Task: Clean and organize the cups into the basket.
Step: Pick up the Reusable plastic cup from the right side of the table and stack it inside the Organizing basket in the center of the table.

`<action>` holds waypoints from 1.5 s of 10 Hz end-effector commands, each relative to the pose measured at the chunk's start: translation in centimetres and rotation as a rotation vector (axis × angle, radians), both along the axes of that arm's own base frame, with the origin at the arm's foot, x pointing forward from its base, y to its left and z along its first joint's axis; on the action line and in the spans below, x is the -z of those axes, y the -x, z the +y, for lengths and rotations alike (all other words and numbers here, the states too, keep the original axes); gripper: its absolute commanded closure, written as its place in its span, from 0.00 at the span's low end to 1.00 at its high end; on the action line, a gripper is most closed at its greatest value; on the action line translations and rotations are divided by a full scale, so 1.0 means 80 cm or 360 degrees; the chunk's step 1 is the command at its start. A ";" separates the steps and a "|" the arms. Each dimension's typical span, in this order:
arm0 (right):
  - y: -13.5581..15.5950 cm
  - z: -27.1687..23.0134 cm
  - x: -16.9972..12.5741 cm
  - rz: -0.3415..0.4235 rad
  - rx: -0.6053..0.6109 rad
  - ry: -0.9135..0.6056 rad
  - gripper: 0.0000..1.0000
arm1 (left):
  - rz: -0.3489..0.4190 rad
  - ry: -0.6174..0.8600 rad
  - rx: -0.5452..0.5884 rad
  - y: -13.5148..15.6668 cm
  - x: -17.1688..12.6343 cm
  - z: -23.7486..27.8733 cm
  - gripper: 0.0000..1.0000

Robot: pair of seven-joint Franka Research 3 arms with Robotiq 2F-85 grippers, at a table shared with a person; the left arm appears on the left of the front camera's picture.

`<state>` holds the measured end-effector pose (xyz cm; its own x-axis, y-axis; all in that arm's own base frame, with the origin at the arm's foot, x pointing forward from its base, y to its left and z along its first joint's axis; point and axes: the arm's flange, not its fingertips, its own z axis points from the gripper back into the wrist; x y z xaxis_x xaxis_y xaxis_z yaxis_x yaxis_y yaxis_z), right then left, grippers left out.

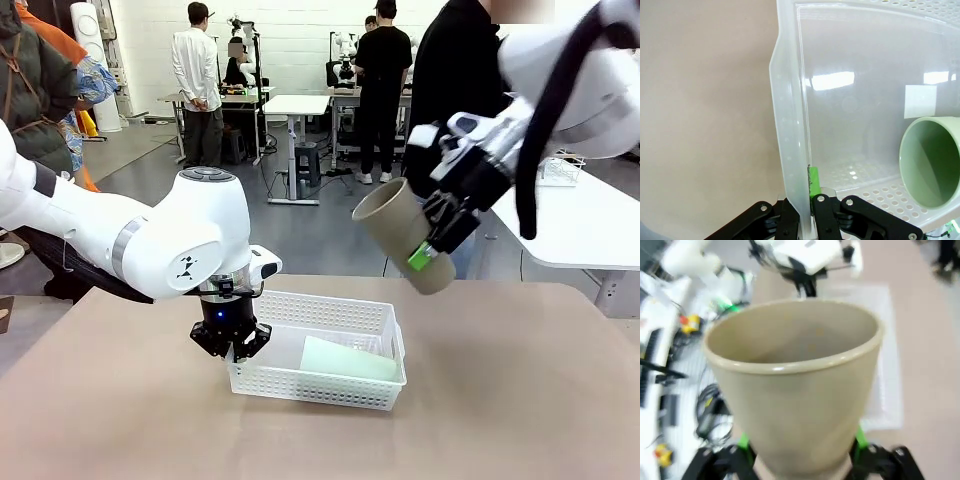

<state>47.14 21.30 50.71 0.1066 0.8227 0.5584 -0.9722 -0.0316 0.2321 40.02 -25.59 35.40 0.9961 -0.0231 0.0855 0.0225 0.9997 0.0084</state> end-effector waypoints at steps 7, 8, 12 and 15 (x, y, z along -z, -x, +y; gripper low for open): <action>-0.040 0.070 0.045 0.0067 -0.0076 0.0447 0.18 | -0.0017 0.0000 -0.0005 0.001 -0.002 0.000 1.00; -0.037 0.083 0.044 0.0078 -0.0048 0.0468 0.18 | -0.0017 0.0000 -0.0005 0.001 -0.002 0.000 1.00; -0.037 0.083 0.044 0.0078 -0.0048 0.0468 0.18 | -0.0017 0.0000 -0.0005 0.001 -0.002 0.000 1.00; -0.038 0.102 0.061 0.0038 0.0095 0.0615 0.18 | -0.0017 0.0000 -0.0005 0.001 -0.002 0.000 1.00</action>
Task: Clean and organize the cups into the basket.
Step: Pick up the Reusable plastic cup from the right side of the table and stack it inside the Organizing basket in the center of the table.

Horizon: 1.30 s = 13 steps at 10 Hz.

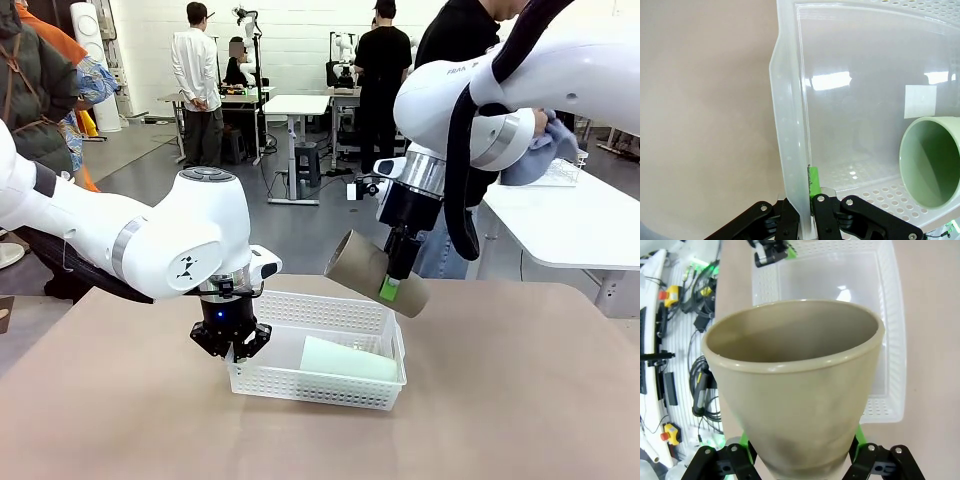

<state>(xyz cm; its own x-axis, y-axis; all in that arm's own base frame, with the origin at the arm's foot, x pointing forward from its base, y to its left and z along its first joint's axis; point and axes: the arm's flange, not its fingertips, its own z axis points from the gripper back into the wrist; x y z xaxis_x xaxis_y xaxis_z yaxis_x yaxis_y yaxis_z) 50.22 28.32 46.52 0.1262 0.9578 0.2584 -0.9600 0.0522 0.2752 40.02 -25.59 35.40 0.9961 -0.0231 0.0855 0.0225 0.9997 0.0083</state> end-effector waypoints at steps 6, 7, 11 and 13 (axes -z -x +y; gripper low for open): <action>-0.021 0.074 0.044 -0.0207 0.0126 0.0161 0.18 | -0.0017 0.0000 -0.0005 0.001 -0.002 0.000 1.00; -0.026 0.080 0.056 -0.0172 0.0091 0.0160 0.18 | -0.0017 0.0000 -0.0005 0.001 -0.002 0.000 1.00; -0.043 0.104 0.104 -0.0034 0.0000 0.0209 0.18 | -0.0017 0.0000 -0.0005 0.001 -0.002 0.000 1.00; -0.049 0.105 0.121 0.0041 -0.0008 0.0218 0.18 | -0.0017 0.0000 -0.0005 0.001 -0.002 0.000 1.00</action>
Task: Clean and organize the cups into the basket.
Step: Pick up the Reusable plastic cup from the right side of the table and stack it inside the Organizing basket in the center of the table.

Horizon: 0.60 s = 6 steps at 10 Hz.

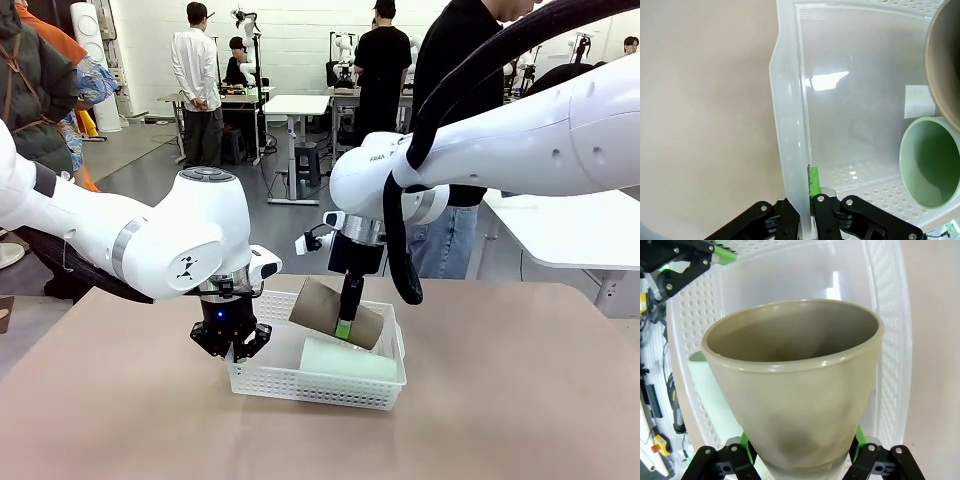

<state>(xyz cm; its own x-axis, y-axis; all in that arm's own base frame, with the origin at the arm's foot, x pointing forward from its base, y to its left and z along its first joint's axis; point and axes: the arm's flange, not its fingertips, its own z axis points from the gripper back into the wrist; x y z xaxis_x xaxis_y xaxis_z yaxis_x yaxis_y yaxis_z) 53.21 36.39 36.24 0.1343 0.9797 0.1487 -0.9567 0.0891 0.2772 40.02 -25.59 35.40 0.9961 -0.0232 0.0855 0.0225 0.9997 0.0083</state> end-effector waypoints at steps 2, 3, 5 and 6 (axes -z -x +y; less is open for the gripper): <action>-0.013 0.001 -0.004 0.0053 0.0001 0.0037 0.18 | -0.0017 0.0000 -0.0005 0.001 -0.002 0.000 1.00; -0.014 -0.001 -0.005 0.0061 0.0017 0.0049 0.18 | -0.0017 0.0000 -0.0005 0.001 -0.002 0.000 1.00; -0.015 -0.006 -0.006 0.0079 0.0033 0.0054 0.18 | -0.0017 0.0000 -0.0005 0.001 -0.002 0.000 1.00; -0.017 -0.008 -0.003 0.0100 0.0035 0.0060 0.18 | -0.0017 0.0000 -0.0005 0.001 -0.002 0.000 1.00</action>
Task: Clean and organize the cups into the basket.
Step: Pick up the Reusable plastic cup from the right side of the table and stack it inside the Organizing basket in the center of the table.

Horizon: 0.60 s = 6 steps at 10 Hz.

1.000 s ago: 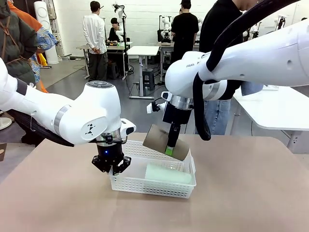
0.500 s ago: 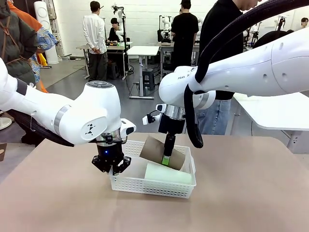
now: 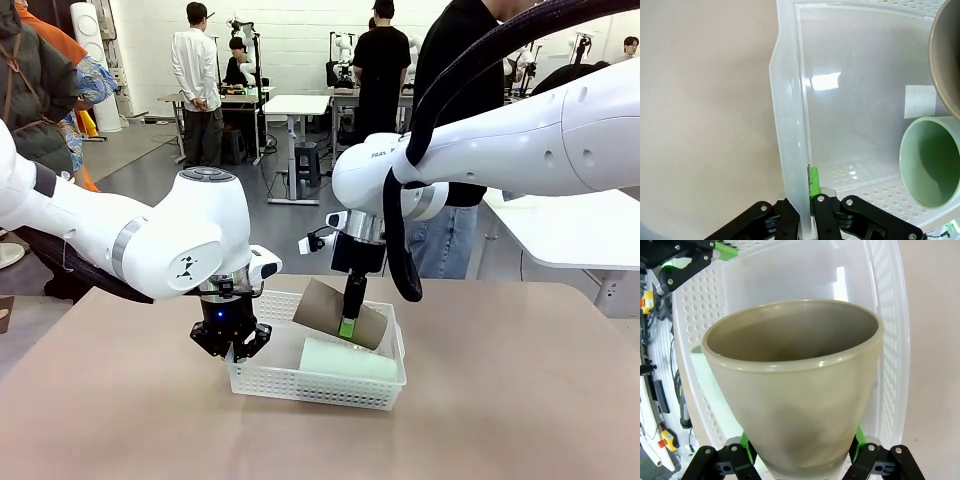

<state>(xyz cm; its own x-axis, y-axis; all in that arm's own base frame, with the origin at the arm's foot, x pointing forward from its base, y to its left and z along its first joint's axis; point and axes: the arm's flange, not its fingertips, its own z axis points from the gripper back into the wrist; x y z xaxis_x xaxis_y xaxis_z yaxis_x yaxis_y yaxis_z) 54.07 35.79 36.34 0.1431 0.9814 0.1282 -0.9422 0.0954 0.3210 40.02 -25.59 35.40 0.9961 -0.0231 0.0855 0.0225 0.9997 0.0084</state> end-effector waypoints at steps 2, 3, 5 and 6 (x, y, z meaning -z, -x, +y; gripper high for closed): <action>-0.009 -0.006 0.005 0.0059 0.0045 0.0056 0.18 | -0.0017 0.0000 -0.0005 0.001 -0.002 0.000 1.00; -0.009 -0.013 0.009 0.0075 0.0064 0.0050 0.18 | -0.0017 0.0000 -0.0005 0.001 -0.002 0.000 1.00; -0.008 -0.022 0.017 0.0095 0.0073 0.0034 0.18 | -0.0017 0.0000 -0.0005 0.001 -0.002 0.000 1.00; -0.009 -0.024 0.020 0.0106 0.0073 0.0033 0.18 | -0.0017 0.0000 -0.0005 0.001 -0.002 0.000 1.00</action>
